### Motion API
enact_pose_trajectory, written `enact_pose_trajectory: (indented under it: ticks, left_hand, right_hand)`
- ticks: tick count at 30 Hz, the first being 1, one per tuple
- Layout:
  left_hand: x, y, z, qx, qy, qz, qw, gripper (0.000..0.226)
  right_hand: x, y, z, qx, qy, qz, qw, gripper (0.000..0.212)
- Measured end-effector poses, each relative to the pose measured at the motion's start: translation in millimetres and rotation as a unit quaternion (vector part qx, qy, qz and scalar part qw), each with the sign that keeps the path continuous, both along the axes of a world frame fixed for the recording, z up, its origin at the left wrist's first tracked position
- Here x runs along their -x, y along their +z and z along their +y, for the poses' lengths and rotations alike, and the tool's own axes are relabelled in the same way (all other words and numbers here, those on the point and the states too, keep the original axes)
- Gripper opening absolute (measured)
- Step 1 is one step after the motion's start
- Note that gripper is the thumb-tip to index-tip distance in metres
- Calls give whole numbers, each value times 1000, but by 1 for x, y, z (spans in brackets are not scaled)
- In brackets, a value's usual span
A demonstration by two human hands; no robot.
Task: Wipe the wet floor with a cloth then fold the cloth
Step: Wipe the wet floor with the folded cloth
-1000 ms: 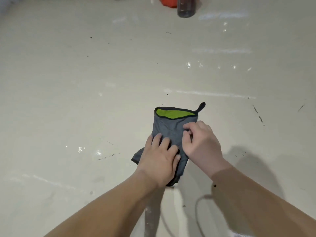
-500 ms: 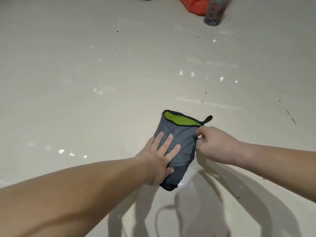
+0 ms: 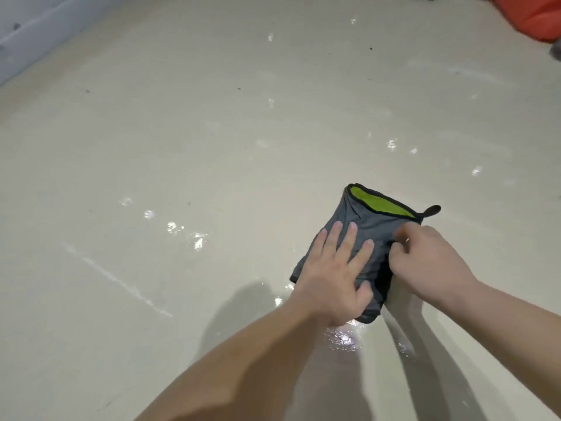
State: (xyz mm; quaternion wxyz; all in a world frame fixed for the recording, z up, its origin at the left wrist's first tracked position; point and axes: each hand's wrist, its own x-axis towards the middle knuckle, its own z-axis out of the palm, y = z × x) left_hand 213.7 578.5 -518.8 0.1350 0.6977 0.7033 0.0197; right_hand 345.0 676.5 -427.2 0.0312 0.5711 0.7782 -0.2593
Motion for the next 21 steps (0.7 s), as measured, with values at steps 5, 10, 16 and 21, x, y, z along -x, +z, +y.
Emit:
enact_pose_trajectory:
  ticks: [5, 10, 16, 21]
  left_hand:
    - [74, 3, -43, 49, 151, 50, 986, 74]
    - [64, -1, -105, 19, 332, 13, 943, 75]
    - [40, 5, -167, 50, 152, -4, 987, 72]
    - [116, 12, -193, 82, 279, 26, 956, 70]
  right_hand:
    - [30, -14, -40, 39, 68, 26, 997, 37]
    - [77, -19, -44, 24, 150, 34, 988, 31]
    - [129, -13, -54, 38, 257, 0, 966, 14]
    - [153, -5, -83, 68, 283, 50, 955, 12]
